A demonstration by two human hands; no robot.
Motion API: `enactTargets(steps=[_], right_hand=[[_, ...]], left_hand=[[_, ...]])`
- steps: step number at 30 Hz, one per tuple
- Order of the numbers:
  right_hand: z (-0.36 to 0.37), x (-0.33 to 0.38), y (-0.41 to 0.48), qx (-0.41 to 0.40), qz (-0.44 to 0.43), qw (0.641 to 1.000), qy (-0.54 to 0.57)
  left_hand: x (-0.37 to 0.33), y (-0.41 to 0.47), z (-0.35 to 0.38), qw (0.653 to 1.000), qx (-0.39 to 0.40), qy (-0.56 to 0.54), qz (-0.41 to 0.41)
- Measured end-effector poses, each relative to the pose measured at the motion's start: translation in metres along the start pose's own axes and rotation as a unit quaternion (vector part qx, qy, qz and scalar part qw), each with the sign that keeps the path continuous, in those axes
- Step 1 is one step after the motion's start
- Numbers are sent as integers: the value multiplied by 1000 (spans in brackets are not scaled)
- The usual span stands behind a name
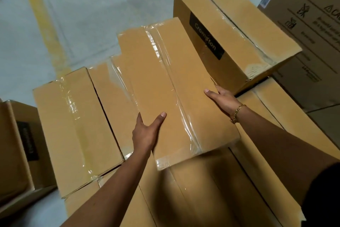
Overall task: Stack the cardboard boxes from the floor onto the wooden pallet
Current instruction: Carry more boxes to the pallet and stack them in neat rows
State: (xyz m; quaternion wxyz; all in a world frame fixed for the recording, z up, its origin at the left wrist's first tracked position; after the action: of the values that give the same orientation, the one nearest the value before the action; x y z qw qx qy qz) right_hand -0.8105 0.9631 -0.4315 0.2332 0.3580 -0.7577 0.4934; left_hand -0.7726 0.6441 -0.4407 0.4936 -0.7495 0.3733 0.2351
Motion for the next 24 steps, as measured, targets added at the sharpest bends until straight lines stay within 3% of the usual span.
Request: enactTargets(steps=[6, 13, 16, 18, 21, 24], right_hand=[[-2, 0, -12, 2, -10, 1000, -12], [-11, -60, -76, -61, 59, 992, 95], [2, -103, -105, -108, 162, 962, 190], [20, -121, -118, -96, 212, 940, 251], [41, -126, -123, -70, 208, 921, 321], [38, -123, -116, -95, 184, 902, 380]], left_hand=[[-2, -4, 1, 1000, 11, -19, -12], [16, -24, 6, 998, 22, -42, -41], [21, -24, 8, 997, 14, -54, -55], [22, -22, 9, 997, 9, -53, -52], [18, -24, 12, 997, 16, -56, -45], [13, -26, 19, 997, 10, -66, -42]])
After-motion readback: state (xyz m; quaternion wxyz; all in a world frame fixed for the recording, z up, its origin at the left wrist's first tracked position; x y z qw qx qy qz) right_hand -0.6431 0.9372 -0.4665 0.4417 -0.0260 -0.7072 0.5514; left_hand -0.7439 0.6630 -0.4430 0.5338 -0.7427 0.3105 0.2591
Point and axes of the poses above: each hand's wrist, its own y-axis towards the middle knuckle, its own z-axis out of the palm, x = y × z, the point moved 6 cm from there along y, towards the middle knuckle, and after that the axes turned 1 degree about y, right-handed, at the moved point
